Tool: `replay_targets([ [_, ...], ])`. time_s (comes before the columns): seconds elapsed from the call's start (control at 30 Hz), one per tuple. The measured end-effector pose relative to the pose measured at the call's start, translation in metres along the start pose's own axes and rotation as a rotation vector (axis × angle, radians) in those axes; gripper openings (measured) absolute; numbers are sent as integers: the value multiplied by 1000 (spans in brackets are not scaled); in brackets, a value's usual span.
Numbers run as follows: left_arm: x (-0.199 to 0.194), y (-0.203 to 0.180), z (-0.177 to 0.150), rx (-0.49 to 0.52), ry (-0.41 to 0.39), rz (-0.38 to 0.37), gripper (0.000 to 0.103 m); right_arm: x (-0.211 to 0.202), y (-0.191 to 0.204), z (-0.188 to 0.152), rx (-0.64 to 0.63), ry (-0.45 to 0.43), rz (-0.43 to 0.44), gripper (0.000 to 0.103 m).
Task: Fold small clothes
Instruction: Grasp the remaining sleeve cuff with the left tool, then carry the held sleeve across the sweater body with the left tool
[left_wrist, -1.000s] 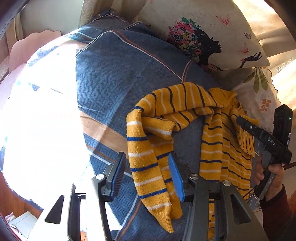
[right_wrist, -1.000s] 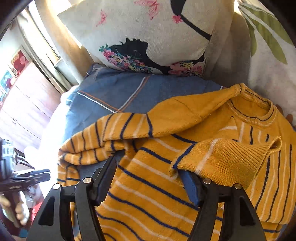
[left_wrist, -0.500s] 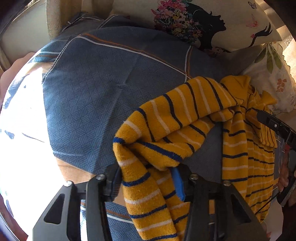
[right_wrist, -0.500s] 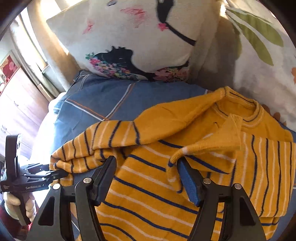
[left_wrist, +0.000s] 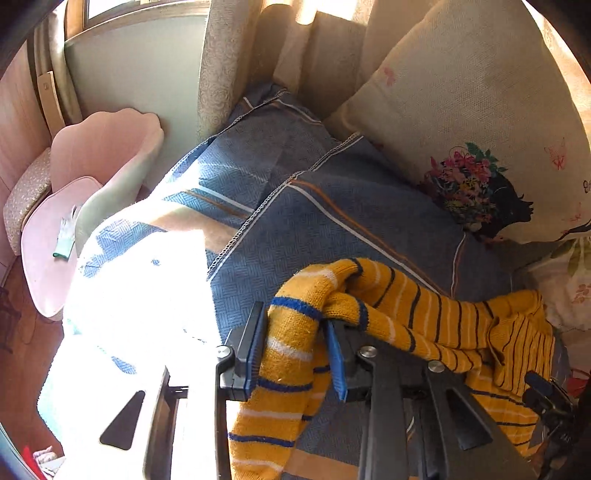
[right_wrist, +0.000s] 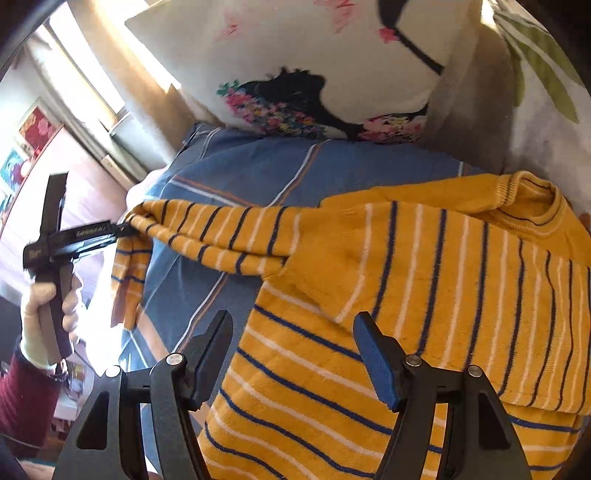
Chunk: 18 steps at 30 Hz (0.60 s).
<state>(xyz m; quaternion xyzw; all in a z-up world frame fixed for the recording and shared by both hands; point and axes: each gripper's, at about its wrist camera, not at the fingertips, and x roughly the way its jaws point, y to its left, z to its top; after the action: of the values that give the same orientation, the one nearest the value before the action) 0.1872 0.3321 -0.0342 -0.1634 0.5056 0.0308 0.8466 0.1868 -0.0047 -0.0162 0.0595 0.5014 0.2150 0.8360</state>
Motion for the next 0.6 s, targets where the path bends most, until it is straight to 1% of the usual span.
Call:
replay_targets([
  [0.03, -2, 1, 0, -3, -2, -9, 31, -3, -6, 5, 24, -14, -18, 73],
  [0.1, -7, 9, -6, -11, -5, -16, 32, -2, -14, 15, 67, -27, -17, 73],
  [0.17, -6, 20, -13, -19, 2, -15, 33, 1, -14, 21, 110, -34, 32, 73],
  [0.23, -6, 28, -16, -41, 8, -13, 34, 11, -5, 27, 119, -19, 83, 73],
  [0.27, -10, 32, -21, -53, 4, -8, 34, 17, 2, 29, 110, -8, 94, 73],
  [0.33, -18, 48, -22, -78, -20, 22, 34, 30, 16, 32, 98, 17, 116, 73],
  [0.4, -26, 64, -24, -112, -33, 9, 34, 43, 25, 36, 111, 30, 145, 73],
  [0.47, -31, 81, -29, -137, -34, 7, 39, 59, 31, 43, 128, 50, 170, 73],
  [0.5, -33, 86, -32, -144, -32, 7, 39, 68, 34, 47, 140, 66, 179, 73],
  [0.6, -35, 101, -46, -151, -10, 1, 39, 95, 43, 66, 142, 82, 150, 73],
])
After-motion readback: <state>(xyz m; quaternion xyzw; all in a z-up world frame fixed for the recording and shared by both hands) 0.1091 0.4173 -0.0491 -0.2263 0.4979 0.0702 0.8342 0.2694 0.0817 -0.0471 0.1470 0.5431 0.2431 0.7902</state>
